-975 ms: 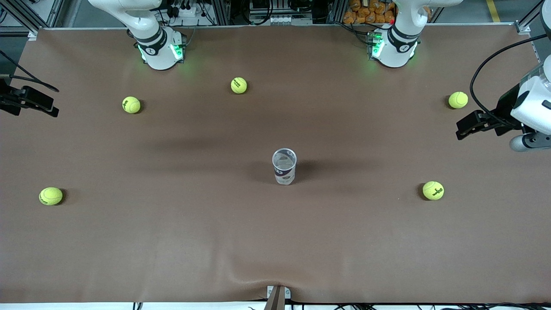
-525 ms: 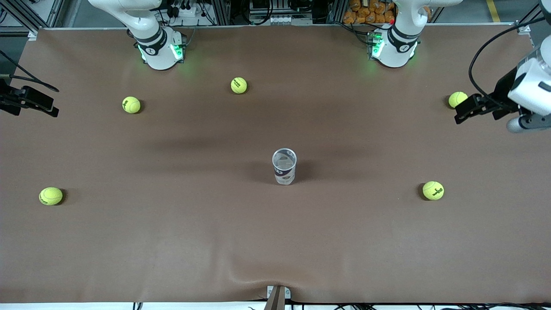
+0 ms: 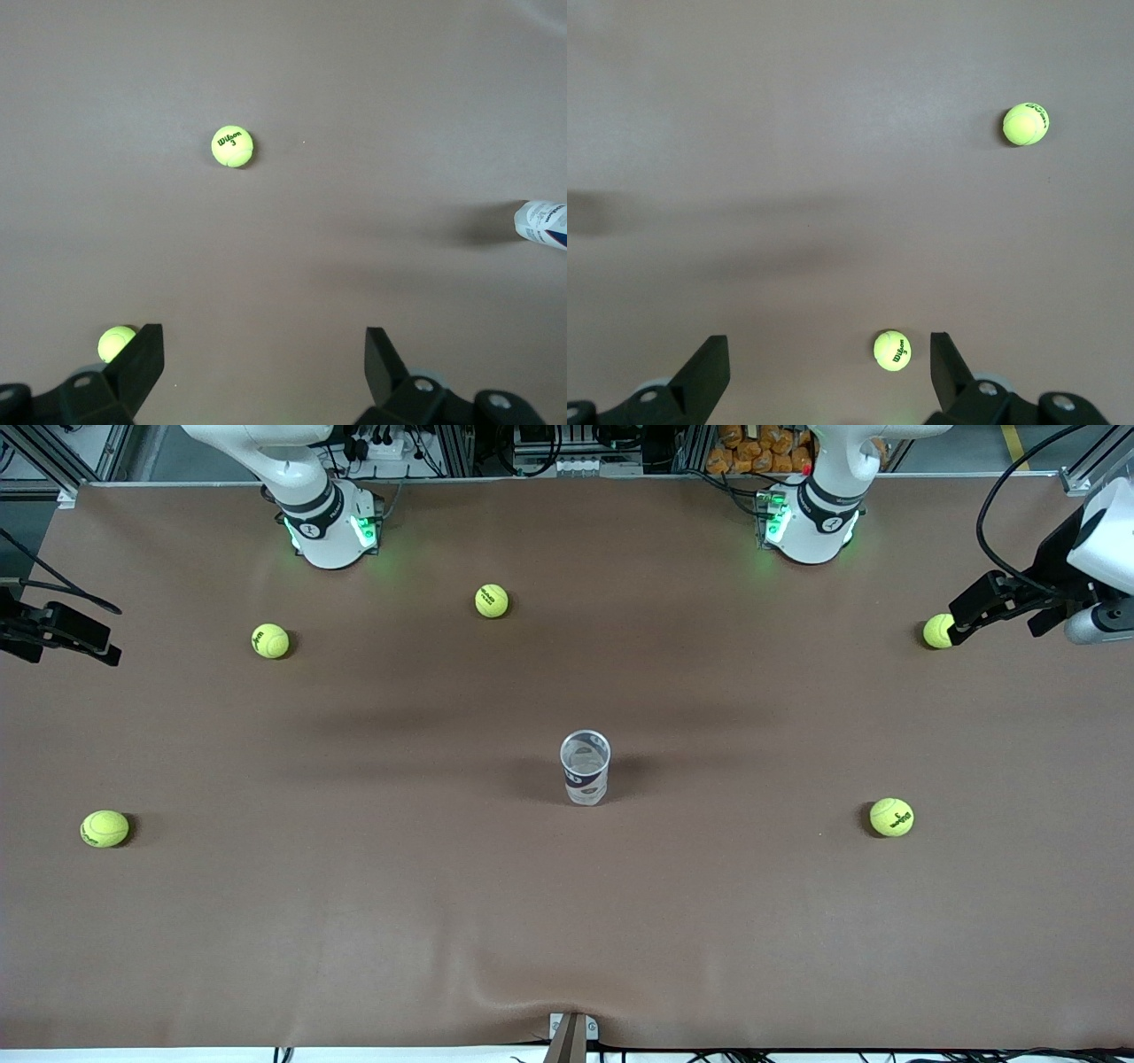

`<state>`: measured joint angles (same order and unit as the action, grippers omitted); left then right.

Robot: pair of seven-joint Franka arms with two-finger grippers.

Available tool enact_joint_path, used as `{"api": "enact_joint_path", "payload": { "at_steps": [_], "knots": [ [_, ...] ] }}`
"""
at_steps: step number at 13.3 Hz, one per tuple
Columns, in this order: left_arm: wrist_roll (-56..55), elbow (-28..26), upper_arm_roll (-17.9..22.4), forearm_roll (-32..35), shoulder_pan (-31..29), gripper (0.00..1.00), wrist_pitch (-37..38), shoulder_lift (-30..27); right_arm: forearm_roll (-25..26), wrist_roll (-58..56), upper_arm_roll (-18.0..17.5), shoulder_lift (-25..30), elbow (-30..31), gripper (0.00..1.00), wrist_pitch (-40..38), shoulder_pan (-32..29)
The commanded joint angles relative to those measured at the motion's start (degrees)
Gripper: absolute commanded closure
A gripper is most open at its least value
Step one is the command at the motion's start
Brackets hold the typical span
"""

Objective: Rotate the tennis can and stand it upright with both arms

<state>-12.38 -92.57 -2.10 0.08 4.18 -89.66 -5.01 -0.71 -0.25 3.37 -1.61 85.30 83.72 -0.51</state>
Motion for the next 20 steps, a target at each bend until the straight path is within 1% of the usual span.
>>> {"api": "enact_joint_path", "payload": {
  "at_steps": [1,8,20],
  "knots": [
    [0.87,0.98,-0.45,0.01,-0.58,0.00,0.97,-0.44,-0.87,-0.36,0.32,0.55,0.57,0.00,0.22,0.33],
    [1.05,3.53,-0.01,0.09,-0.75,0.00,2.91,-0.44,-0.87,-0.45,0.32,0.55,0.57,0.00,0.22,0.51],
    [1.57,3.97,-0.01,1.41,-0.75,0.00,5.81,-0.26,-0.96,-0.45,0.32,0.55,0.57,0.00,0.22,0.51]
  ]
}}
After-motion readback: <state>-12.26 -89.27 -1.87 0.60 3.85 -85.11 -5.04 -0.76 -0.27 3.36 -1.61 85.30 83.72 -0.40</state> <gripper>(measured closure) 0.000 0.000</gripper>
